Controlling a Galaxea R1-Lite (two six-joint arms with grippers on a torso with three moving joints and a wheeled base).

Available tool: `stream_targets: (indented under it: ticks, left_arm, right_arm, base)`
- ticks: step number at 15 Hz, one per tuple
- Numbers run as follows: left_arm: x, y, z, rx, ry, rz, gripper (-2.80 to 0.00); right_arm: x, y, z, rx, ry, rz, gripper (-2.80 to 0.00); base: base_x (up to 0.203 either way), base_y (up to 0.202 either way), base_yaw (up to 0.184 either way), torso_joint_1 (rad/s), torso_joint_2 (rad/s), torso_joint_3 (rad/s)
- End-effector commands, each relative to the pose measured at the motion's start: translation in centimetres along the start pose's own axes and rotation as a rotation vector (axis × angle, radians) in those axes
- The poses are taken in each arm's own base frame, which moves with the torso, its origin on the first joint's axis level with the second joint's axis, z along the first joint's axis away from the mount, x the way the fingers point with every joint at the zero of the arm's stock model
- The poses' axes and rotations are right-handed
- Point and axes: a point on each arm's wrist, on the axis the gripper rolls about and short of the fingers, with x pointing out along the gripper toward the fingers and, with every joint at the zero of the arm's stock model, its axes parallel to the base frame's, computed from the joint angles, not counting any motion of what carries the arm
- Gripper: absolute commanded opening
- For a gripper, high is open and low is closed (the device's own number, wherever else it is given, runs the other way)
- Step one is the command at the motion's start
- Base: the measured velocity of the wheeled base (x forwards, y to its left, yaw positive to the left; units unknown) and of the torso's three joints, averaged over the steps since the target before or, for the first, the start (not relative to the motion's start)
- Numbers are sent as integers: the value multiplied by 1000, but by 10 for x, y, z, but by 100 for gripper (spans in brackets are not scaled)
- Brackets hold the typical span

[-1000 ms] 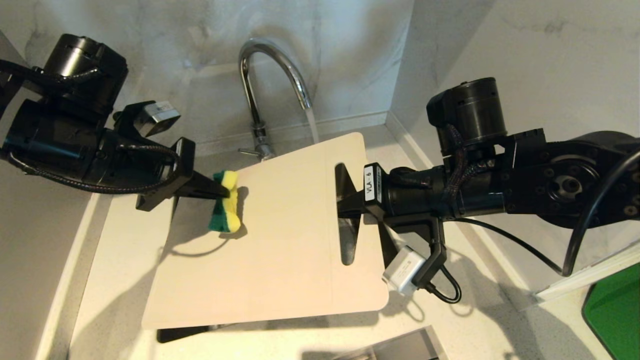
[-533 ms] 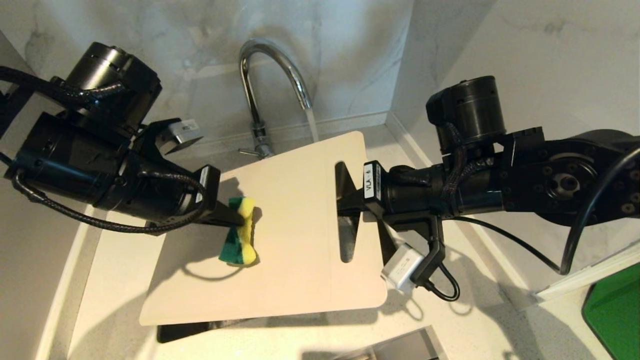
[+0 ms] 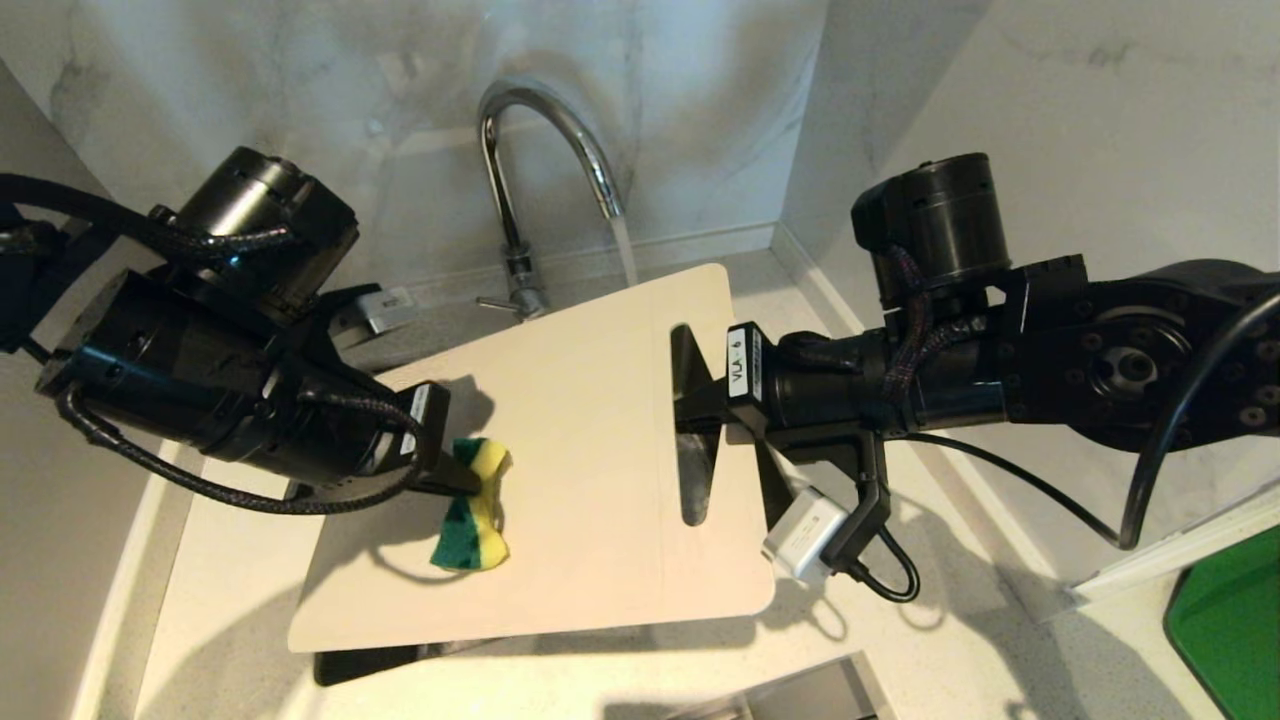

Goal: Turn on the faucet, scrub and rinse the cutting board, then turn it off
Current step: Scrub the cutting board underwater

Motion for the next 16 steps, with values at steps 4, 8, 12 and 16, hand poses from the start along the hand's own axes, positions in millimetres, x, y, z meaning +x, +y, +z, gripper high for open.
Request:
stream_targets:
  ticks: [4, 8, 12, 16]
  left_arm:
    - [25, 28, -11, -14, 37, 114, -280]
    - [32, 75, -4, -74, 27, 196, -280]
    - [26, 118, 7, -151, 30, 181, -280]
    - [24, 149, 8, -188, 40, 220, -280]
  right_arm:
    - [4, 2, -1, 0, 45, -44, -280]
    - [5, 4, -1, 3, 42, -42, -280]
    - [4, 3, -1, 3, 45, -43, -280]
    - [3, 1, -2, -1, 49, -46, -280]
  base:
    - [0, 0, 0, 0, 0, 0]
    - [0, 0, 0, 0, 0, 0]
    - [0, 0, 0, 0, 0, 0]
    - [0, 0, 0, 0, 0, 0]
